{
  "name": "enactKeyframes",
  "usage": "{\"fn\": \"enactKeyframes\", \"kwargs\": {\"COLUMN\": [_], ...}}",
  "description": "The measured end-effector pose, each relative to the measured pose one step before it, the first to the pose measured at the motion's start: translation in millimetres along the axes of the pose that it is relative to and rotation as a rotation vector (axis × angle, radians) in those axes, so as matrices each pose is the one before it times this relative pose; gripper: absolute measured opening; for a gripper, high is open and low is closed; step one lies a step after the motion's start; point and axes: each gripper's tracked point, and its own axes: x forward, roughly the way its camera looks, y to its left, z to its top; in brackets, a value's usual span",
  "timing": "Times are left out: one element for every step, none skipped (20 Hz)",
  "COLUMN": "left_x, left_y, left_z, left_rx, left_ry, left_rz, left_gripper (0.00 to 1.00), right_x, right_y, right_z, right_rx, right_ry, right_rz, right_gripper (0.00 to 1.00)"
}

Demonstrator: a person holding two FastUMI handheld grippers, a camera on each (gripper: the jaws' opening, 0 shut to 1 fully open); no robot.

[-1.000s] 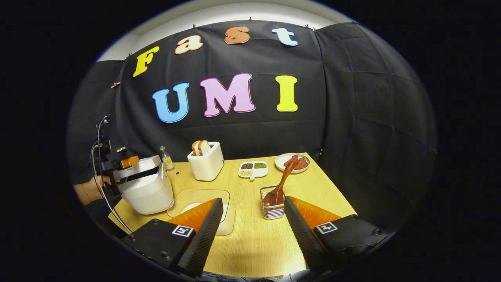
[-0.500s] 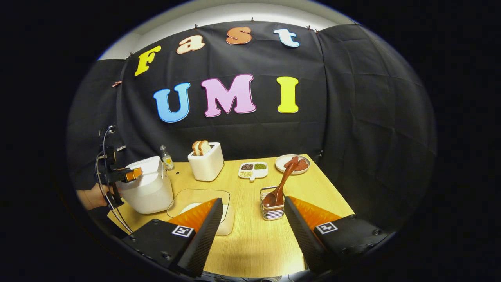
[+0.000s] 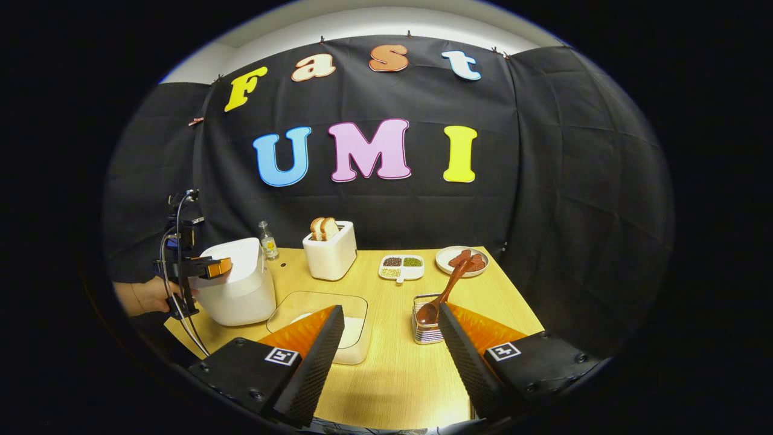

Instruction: Close the left gripper, press the button to open the rice cooker; take a wooden spoon from the chopstick holder with the right hand, scoop a spoonful of rice and pour it into the rice cooker, then put the wooden spoon back into the chopstick holder.

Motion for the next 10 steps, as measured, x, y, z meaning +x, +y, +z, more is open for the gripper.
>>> {"fn": "enactKeyframes", "kwargs": {"left_x": [-0.50,-0.58,-0.45,-0.71,-1.44,-3.69,-4.44,-4.95,-4.99,-4.85], "left_y": [-0.62,-0.60,2.62,2.75,2.50,2.61,1.75,-0.94,-1.01,-0.48], "left_z": [2.36,-0.23,1.43,1.24,1.98,8.26,10.18,14.01,10.69,10.93], "left_rx": [0.01822,0.01364,0.00169,0.00669,0.01276,0.02099,0.02471,0.02038,0.01740,0.01110], "left_ry": [-0.00172,0.00122,-0.00588,-0.00058,-0.00590,-0.01951,-0.03137,-0.03902,-0.03457,-0.02833], "left_rz": [-0.00957,-0.01220,-0.00613,0.00556,0.01026,0.01016,0.00498,-0.00784,-0.00590,-0.00443], "left_gripper": [1.00,1.00,0.99,0.99,0.98,0.96,0.95,0.94,0.94,0.94], "right_x": [-0.86,-0.58,-0.70,-0.82,-0.69,-0.57,-0.69,-0.50,0.17,0.06], "right_y": [1.65,0.96,1.71,1.43,-0.03,-0.29,-0.97,-0.17,-0.64,0.86], "right_z": [0.61,0.95,1.09,0.44,1.74,2.24,2.00,1.05,-0.04,1.05], "right_rx": [-0.00118,-0.00065,0.00295,0.00322,0.00086,-0.00184,-0.00729,-0.00814,-0.00831,-0.00744], "right_ry": [-0.00228,-0.00155,-0.00188,-0.00266,-0.00249,-0.00413,-0.00660,-0.00191,-0.00150,-0.00178], "right_rz": [0.00343,0.00272,0.00509,0.00268,0.00147,-0.00158,-0.00635,-0.00422,-0.00452,-0.00159], "right_gripper": [0.97,0.97,0.97,0.96,0.97,0.97,0.97,0.98,0.98,0.99]}}
